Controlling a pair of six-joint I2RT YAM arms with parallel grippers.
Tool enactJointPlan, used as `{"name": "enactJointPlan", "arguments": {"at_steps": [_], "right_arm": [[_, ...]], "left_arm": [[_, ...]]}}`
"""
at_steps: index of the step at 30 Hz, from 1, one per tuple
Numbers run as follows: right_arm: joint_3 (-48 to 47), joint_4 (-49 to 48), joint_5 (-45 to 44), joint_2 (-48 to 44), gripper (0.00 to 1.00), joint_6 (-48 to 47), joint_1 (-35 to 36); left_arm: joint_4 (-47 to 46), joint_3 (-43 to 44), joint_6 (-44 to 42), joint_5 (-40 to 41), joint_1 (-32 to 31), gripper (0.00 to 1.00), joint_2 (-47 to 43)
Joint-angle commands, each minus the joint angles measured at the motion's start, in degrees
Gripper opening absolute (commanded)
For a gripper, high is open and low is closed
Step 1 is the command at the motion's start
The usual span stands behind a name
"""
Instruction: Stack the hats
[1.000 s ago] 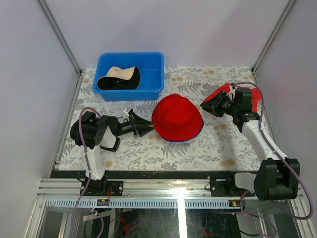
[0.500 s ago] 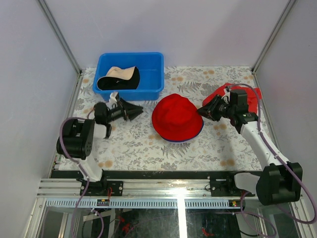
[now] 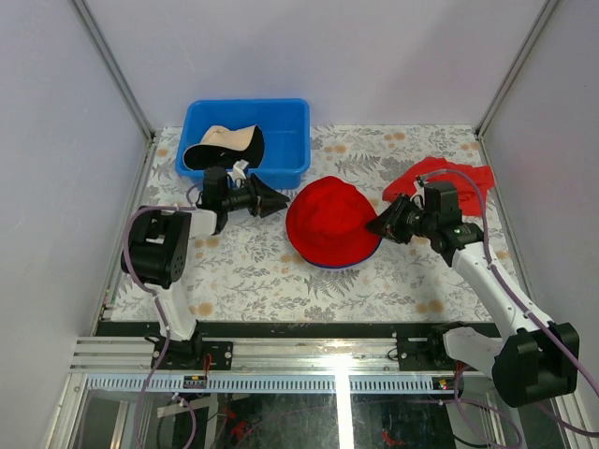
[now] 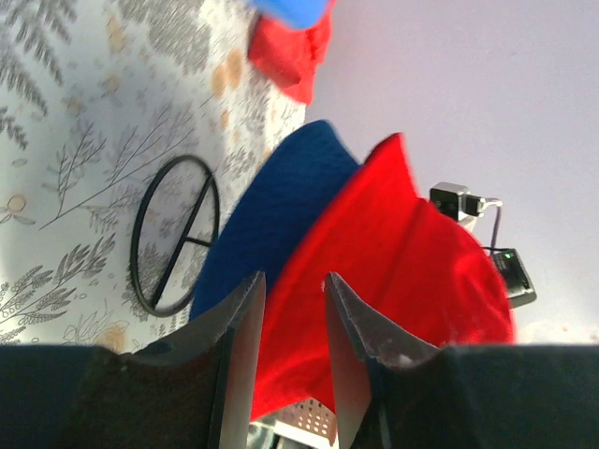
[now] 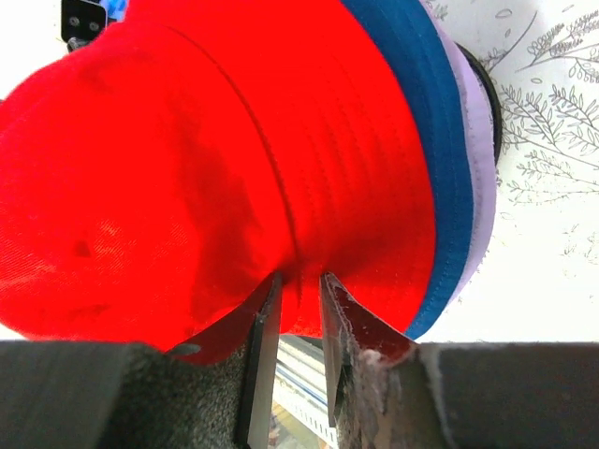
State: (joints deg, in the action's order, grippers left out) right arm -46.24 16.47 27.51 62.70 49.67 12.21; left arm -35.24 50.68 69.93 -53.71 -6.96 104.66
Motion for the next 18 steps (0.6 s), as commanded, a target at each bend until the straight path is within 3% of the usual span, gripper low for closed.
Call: {"name": "enactJointPlan", "arguments": {"at_steps": [1, 18], "right_arm": [[0.1, -1.4, -2.3, 1.5, 0.29, 1.0, 1.9], [-2.5, -1.1, -6.0, 5.2, 0.29, -1.8, 2.0]], "left_arm": [[-1.2, 2.8, 1.2, 0.0, -3.4, 0.31, 2.6], [-2.8, 0.0, 1.8, 1.4, -8.1, 0.29, 3.3]]}}
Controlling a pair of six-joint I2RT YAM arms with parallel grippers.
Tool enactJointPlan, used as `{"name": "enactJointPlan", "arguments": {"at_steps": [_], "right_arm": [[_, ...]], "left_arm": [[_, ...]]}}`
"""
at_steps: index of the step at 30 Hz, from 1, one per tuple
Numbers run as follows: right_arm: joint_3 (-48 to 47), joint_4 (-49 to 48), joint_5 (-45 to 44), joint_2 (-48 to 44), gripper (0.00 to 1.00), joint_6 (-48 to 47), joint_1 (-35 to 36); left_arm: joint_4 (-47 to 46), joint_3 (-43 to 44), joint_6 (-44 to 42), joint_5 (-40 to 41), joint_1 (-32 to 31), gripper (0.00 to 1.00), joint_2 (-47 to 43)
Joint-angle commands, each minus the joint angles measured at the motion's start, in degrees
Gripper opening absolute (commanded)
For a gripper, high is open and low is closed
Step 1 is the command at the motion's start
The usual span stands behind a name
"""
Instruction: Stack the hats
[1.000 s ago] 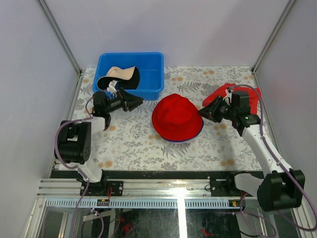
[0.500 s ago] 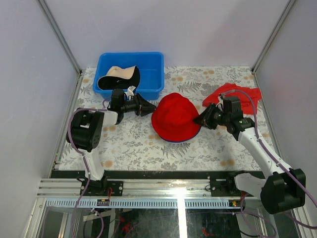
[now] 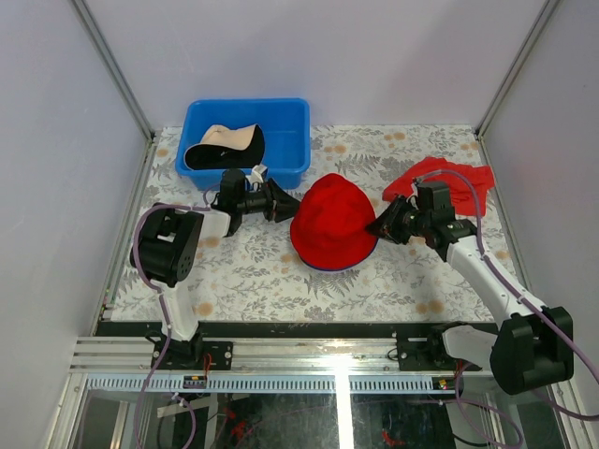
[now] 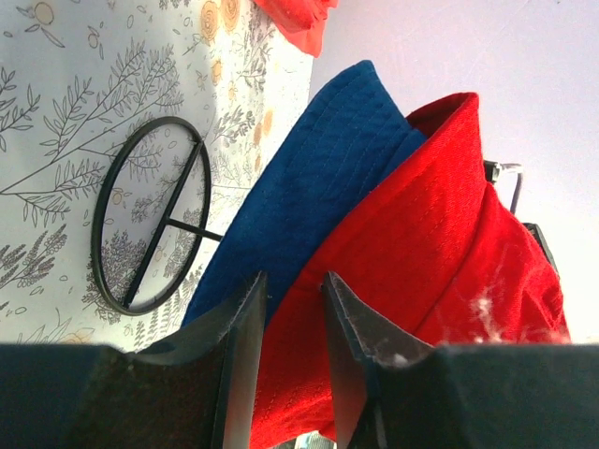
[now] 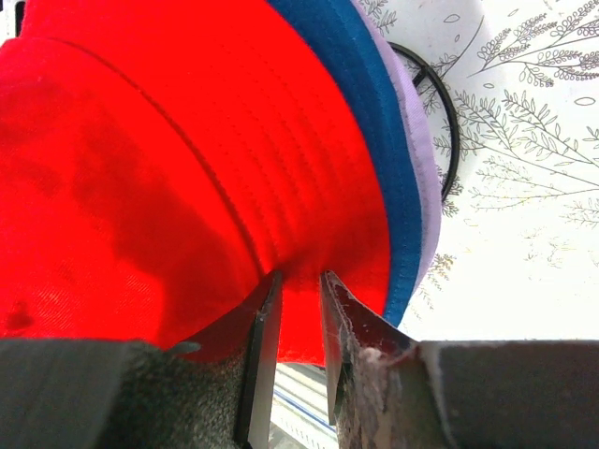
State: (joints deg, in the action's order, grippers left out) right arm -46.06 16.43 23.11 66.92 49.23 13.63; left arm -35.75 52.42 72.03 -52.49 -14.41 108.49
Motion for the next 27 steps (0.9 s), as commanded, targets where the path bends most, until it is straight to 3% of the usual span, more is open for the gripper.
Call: {"name": "enactJointPlan", "arguments": {"at_steps": [1, 9, 12, 16, 23, 27], "right_arm": [[-2.9, -1.4, -1.7, 1.2, 0.29, -1.4, 0.6], [-5.9, -0.2, -2.6, 2.2, 0.29, -2.5, 0.5], [-6.9, 1.2, -3.9, 2.0, 0.29, -3.6, 0.5], [-7.5, 1.9, -4.7, 1.9, 0.30, -4.4, 0.5], [-9.3, 4.0, -7.4, 1.3, 0.33, -6.5, 0.5], [-10.5, 5.3, -9.3, 0.0, 0.43, -8.1, 0.5]], "left_arm": [[-1.9, -2.2, -0.7, 0.2, -0.6, 0.29, -0.9], [5.0, -3.3, -6.0, 0.9, 1.0, 0.28, -3.6], [12.9, -1.4, -10.7, 2.7, 3.6, 0.28, -6.6], [24.5, 3.7, -18.2, 4.6, 6.2, 0.32, -9.4], [35.8, 11.7, -24.2, 8.8, 10.0, 0.36, -12.3], [48.7, 22.1, -30.9, 16.9, 12.0, 0.41, -12.5]]}}
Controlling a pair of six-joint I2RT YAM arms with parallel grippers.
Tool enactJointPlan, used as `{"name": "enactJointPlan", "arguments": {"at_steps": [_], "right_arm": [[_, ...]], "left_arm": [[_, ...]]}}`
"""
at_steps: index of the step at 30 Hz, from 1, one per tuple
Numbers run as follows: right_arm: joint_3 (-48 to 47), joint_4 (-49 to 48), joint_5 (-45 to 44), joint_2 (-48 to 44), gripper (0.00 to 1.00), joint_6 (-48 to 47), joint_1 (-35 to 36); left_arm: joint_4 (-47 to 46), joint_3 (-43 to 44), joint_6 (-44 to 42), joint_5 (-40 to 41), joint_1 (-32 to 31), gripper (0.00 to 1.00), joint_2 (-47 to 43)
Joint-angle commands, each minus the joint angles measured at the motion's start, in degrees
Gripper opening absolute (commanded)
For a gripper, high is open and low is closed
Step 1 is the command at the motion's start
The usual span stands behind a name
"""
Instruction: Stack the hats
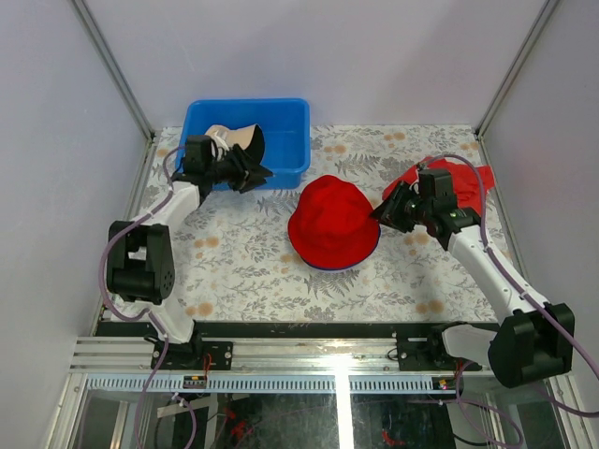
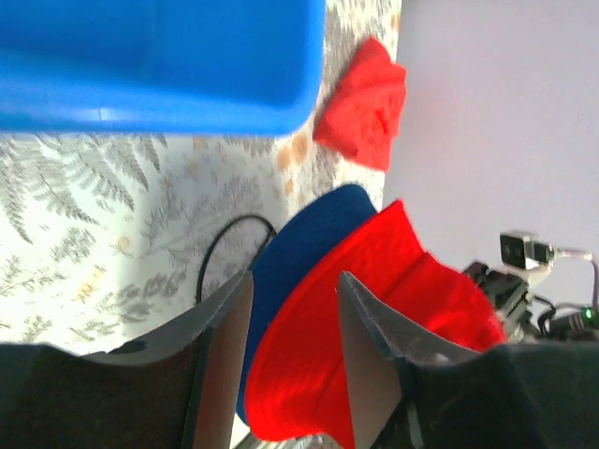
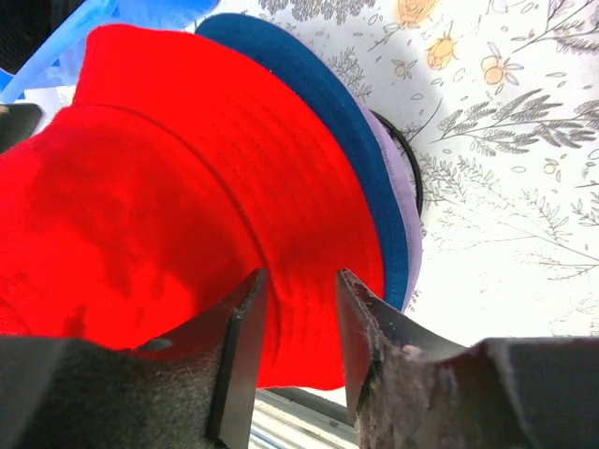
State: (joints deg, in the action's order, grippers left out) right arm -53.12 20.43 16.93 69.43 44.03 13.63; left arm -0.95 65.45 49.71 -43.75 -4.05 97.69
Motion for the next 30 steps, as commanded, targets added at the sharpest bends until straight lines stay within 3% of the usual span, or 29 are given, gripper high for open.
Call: {"name": "enactJointPlan", "arguments": {"at_steps": [1, 3, 7, 14, 17, 23, 30], "right_arm": [[-3.5, 1.4, -3.7, -2.9, 0.47, -3.4, 0.4], [-3.4, 1.2, -4.6, -4.1, 0.56, -4.0, 0.4], [-3.4, 1.1, -5.0, -5.4, 0.65, -5.8, 0.0], [-3.8, 2.1, -5.0, -6.2, 0.68, -8.2, -2.3], [-3.6, 2.3, -5.0, -6.5, 0.68, -8.1, -3.9], [-4.1, 3.4, -6.3, -6.1, 0.68, -7.8, -6.1], [-3.9, 5.3, -8.6, -7.6, 0.68, -8.3, -7.5]], "left_arm": [[16.9, 12.7, -10.5, 10.7, 2.2, 0.44, -1.3], [22.5, 19.6, -13.6, 16.0, 3.3, 0.49, 0.5], [29.0, 32.3, -15.1, 21.9, 6.7, 0.53, 6.2], [31.0, 40.8, -12.9, 23.7, 10.8, 0.54, 15.3], [30.1, 40.1, -8.4, 23.7, 11.3, 0.55, 17.2], [19.8, 33.5, 2.5, 24.1, 11.7, 0.56, 17.5], [18.5, 36.7, 6.1, 27.2, 12.3, 0.56, 21.4]]}}
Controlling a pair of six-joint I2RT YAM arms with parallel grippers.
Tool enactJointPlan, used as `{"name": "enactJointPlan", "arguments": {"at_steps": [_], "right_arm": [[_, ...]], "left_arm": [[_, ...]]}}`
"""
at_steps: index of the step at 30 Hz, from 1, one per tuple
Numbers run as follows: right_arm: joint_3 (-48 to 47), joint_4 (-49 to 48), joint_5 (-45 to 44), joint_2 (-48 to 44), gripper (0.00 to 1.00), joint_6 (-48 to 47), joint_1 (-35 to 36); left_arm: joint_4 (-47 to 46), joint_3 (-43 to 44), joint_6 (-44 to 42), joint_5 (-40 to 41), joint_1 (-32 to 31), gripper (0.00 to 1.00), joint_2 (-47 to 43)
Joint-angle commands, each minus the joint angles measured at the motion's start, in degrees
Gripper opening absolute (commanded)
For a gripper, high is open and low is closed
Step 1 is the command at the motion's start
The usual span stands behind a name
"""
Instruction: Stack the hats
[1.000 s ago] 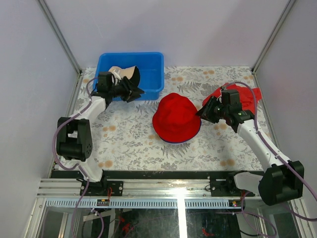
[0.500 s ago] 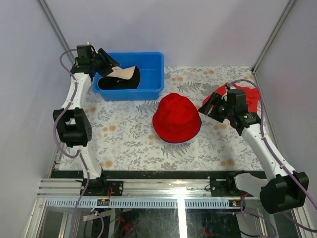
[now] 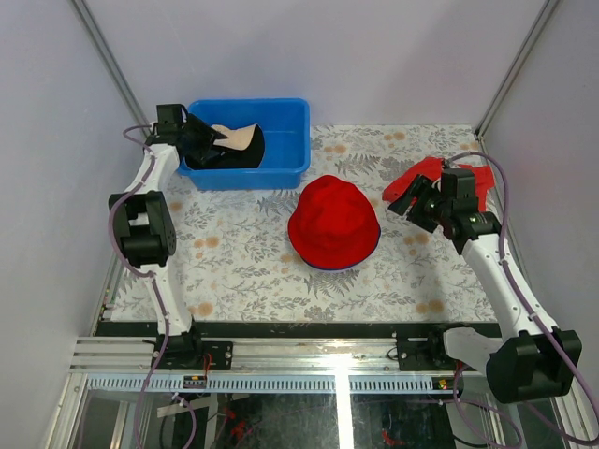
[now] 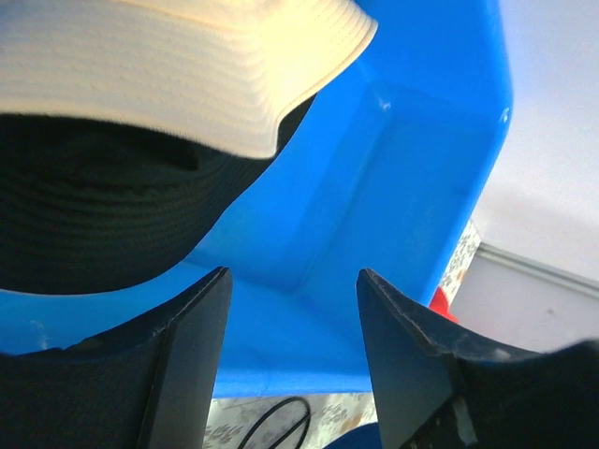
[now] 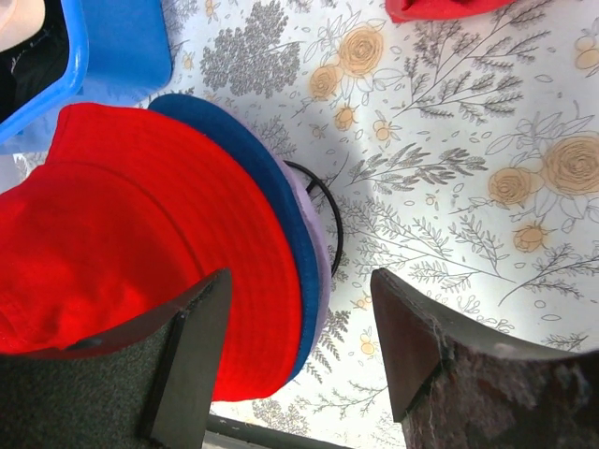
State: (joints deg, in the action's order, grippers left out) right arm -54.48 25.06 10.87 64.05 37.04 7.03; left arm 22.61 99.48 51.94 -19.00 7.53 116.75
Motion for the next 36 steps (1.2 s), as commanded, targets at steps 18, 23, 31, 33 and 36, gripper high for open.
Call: {"name": "enactJointPlan", "arguments": {"at_steps": [18, 23, 31, 33, 36], "right_arm": [[-4.3, 1.5, -4.4, -2.1, 0.66, -0.3, -1.8], [-4.6, 1.9, -4.7, -2.3, 0.66, -0.3, -1.8], [-4.4, 2.3, -5.2, -3.7, 0.66, -0.1, -1.8], [-4.4, 2.0, -4.9, -3.9, 0.66, -0.2, -1.9], [-5.2, 1.5, -4.5, -4.1, 0.66, -1.8, -1.8]], "left_arm": [[-5.5, 8.8, 7.5, 3.4, 4.0, 0.56, 10.6], [-4.8, 12.3, 8.0, 3.3, 4.6, 0.55, 13.5], [-5.7, 15.9, 10.1, -0.4, 5.0, 0.00, 18.2], [-11.3, 14.9, 12.2, -4.4, 5.0, 0.00, 17.7], [-24.2, 12.5, 17.7, -11.5, 5.0, 0.00, 15.0]]}}
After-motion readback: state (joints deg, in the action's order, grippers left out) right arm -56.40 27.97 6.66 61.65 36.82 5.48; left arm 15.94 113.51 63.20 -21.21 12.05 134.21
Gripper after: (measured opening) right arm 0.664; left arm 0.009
